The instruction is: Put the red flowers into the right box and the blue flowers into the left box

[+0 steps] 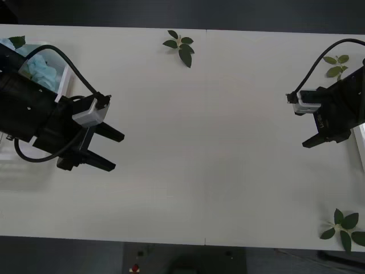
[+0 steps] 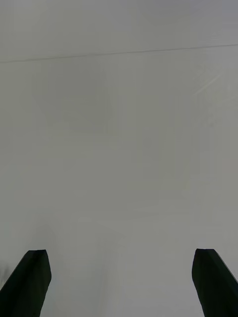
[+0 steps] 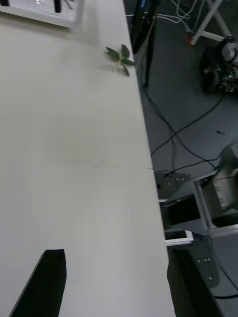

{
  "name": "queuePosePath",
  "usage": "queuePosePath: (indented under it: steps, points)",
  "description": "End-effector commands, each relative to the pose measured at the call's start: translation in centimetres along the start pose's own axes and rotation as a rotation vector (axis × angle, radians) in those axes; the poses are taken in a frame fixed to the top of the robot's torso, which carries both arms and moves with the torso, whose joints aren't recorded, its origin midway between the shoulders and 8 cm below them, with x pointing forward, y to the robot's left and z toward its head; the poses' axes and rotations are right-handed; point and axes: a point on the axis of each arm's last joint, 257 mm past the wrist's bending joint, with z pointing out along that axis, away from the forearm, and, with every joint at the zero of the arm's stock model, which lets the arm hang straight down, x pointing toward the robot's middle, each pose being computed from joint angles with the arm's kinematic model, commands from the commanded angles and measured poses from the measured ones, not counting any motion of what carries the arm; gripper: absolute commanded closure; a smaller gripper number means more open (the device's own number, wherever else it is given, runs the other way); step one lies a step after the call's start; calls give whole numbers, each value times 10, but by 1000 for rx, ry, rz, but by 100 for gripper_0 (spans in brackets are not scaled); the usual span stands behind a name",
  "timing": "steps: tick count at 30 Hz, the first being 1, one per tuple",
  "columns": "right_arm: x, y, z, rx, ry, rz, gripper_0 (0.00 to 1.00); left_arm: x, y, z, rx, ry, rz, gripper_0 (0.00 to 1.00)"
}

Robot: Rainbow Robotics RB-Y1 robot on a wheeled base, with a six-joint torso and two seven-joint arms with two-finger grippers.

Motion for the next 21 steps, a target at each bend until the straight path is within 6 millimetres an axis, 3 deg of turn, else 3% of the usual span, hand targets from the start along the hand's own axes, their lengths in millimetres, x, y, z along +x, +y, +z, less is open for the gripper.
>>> queuePosePath:
  steps: [1,5,8,21]
  points:
    - [-9,-18,-21,53,5,-19,17,-12,15,21,-89,-52,25,41]
    - [-9,-18,-21,53,5,-19,17,-20,41,28,-213,-92,-2,42]
    - [-9,-18,-21,53,5,-19,17,-19,49,28,-248,-88,-8,42]
    - [-9,-18,-21,53,5,-19,17,-20,51,27,-253,-95,-16,41]
